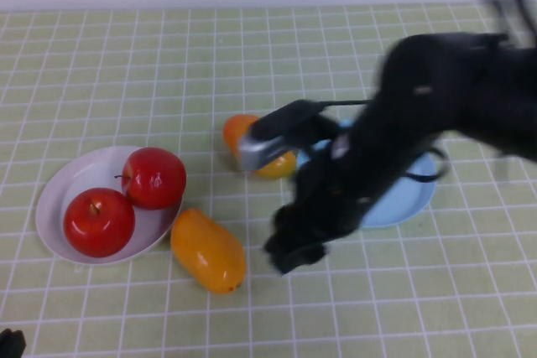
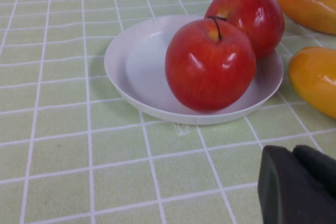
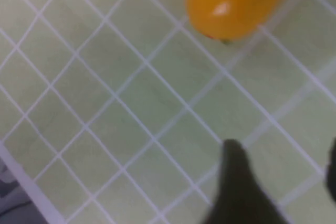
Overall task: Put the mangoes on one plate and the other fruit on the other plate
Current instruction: Put another type of fruit in the right plate
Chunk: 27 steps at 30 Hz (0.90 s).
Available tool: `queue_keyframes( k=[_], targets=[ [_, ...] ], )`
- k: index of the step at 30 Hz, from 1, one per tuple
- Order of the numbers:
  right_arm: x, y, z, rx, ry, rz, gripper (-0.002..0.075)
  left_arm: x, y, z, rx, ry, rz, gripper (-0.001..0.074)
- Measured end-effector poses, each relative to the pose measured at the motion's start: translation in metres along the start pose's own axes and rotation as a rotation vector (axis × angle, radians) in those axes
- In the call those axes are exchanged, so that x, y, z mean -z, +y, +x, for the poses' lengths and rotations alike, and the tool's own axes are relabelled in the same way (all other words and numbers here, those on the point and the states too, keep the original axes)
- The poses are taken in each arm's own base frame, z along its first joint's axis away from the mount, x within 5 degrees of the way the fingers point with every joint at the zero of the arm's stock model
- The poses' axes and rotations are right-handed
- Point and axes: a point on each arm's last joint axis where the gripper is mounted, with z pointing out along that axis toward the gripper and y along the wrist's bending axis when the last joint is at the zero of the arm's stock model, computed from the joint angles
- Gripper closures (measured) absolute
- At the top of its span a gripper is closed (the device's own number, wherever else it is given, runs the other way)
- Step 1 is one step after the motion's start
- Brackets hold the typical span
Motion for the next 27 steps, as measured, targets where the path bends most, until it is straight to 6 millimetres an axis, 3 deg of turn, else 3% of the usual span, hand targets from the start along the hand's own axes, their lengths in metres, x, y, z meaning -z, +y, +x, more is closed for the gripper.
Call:
queue_keyframes(
  k=[5, 8, 16, 27],
  targets=[
    [-0.036, 0.021, -0.037, 0.114, 0.041, 0.01, 0.0161, 0.0, 0.0, 0.0, 0.0, 0.0, 0.0, 0.0731],
    [-0.046, 0.028, -0.057, 0.178, 0.022, 0.046, 0.0077, 0.0, 0.0, 0.0, 0.0, 0.0, 0.0, 0.0731],
    [-0.089, 0.036, -0.091, 0.258, 0.024, 0.09, 0.0042, 0.0, 0.0, 0.0, 0.0, 0.0, 0.0, 0.0731],
    [-0.132, 0.019, -0.1, 0.228, 0.083, 0.176, 0.0041, 0.0, 0.0, 0.0, 0.0, 0.001, 0.0, 0.0731]
  ],
)
